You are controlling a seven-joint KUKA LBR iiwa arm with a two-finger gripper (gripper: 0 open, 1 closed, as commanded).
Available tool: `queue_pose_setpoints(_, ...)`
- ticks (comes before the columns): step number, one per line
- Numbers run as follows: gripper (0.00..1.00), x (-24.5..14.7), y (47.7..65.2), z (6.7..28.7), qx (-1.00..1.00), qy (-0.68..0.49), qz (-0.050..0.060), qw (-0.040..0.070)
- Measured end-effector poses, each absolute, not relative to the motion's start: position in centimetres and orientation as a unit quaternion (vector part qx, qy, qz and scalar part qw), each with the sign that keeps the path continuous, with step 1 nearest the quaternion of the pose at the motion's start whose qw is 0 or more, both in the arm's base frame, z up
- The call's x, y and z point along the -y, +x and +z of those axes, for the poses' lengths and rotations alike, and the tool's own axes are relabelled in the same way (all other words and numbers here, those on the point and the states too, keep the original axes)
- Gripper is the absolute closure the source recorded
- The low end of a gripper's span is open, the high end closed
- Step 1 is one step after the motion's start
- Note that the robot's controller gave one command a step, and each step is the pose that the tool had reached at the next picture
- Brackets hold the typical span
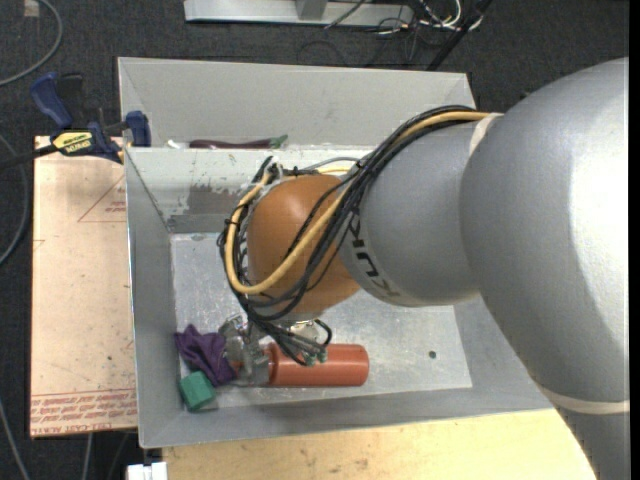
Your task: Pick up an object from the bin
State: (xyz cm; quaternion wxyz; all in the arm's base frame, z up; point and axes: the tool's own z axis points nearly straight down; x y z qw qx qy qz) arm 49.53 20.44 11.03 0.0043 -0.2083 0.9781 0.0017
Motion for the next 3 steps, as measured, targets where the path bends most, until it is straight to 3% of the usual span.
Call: queue_pose_setpoints(3,1.0,-20.5,49.4,13.4,-0.978,-0.208,0.002,0.003)
